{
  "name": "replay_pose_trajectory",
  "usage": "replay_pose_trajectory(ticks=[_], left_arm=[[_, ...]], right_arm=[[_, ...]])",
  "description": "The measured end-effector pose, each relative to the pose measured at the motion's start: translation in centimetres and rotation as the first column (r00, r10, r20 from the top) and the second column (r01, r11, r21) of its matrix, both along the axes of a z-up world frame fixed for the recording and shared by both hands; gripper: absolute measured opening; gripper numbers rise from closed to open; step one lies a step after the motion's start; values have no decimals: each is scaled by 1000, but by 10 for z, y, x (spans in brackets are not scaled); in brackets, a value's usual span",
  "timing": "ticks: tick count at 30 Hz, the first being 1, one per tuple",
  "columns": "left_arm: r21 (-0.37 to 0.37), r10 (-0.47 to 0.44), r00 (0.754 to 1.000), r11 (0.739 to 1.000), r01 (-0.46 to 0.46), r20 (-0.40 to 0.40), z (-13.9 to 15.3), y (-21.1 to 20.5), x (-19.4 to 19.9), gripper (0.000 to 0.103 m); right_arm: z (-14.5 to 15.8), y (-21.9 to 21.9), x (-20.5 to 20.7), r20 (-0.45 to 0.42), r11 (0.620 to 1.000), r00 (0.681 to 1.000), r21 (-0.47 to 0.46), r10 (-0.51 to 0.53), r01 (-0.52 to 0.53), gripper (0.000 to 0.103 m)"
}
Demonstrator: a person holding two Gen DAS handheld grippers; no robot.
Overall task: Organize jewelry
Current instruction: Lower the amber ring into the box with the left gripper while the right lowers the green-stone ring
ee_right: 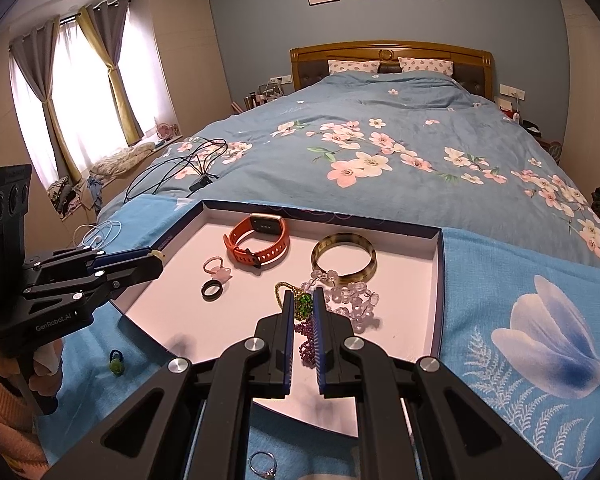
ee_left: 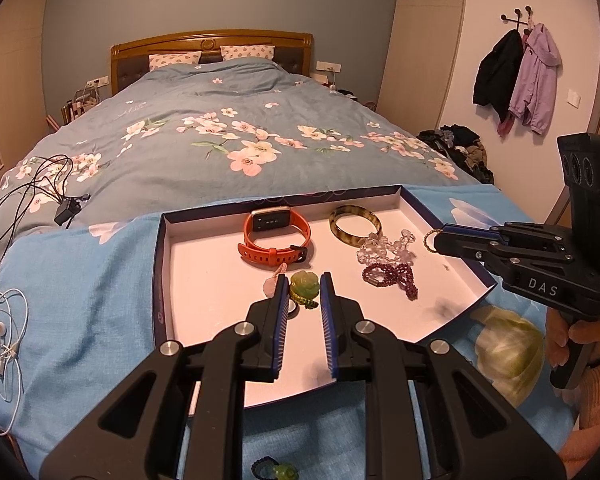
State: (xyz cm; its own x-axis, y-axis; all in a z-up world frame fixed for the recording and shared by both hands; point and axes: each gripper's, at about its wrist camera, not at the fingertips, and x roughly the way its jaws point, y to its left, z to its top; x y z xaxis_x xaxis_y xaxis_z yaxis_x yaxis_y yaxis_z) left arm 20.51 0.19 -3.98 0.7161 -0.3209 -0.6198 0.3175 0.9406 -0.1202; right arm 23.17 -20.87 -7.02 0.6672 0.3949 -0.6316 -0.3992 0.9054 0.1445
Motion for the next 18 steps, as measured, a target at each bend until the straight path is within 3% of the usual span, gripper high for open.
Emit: replay_pose_trajectory(ticks=[18], left_arm=[[13, 16, 1000, 1000, -16, -24, -10, -2, 12, 16]], right_arm=[[-3, 4, 8, -13, 1000, 1000, -17, -3, 3, 7]])
